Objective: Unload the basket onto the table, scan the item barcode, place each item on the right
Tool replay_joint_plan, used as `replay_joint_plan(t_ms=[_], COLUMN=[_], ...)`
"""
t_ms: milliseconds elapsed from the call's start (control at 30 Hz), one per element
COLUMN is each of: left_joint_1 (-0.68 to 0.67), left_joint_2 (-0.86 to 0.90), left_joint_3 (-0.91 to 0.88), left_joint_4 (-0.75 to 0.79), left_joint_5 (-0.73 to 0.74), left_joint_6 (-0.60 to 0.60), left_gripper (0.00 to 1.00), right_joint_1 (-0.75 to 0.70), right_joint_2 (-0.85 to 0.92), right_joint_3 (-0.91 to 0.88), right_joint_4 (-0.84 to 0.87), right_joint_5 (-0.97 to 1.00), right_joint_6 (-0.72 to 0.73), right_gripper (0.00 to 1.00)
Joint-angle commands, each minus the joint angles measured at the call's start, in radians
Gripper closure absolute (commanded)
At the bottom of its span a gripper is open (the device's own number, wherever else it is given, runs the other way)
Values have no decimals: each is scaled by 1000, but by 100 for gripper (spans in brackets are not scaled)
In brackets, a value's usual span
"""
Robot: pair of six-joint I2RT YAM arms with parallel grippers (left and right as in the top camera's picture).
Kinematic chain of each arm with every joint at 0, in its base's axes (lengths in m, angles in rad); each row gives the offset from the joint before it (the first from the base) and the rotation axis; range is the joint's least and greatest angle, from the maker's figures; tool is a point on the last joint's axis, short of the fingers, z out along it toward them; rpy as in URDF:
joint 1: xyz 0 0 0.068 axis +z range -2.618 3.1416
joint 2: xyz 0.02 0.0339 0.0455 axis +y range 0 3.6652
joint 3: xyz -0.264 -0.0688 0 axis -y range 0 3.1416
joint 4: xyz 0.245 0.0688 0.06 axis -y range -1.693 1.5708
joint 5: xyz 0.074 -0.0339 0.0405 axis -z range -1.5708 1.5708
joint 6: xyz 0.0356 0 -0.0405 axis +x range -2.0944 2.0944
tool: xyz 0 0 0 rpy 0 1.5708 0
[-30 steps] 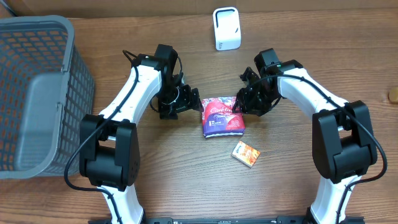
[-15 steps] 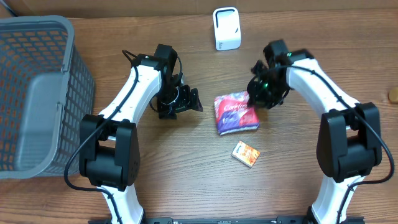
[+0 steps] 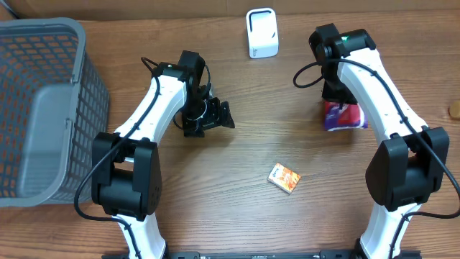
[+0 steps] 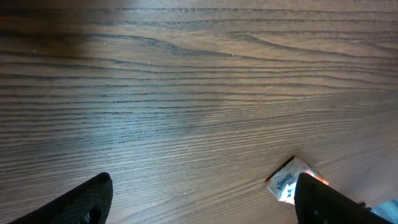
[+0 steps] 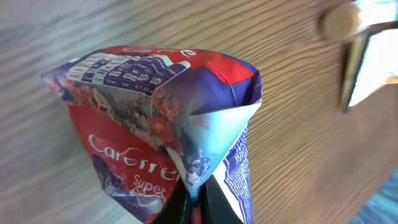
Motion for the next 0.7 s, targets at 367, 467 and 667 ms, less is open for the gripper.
replay_joint_plan(t_ms=[367, 467, 667], left_joint_1=[-6, -6, -12], left_joint_2=[6, 6, 6], left_joint_3=[0, 0, 0], left_joint_4=[12, 11, 21], left_joint_5=[2, 2, 47], left_joint_6=[19, 19, 43], left_gripper=[13, 14, 9], right_joint_1=[-79, -79, -121], right_joint_2=[-22, -22, -22], right_joint_3=[-40, -40, -40], right_joint_4=[-2, 10, 47], right_joint_5=[194, 156, 0], right_joint_6=[128, 116, 110], right_gripper=[96, 96, 59])
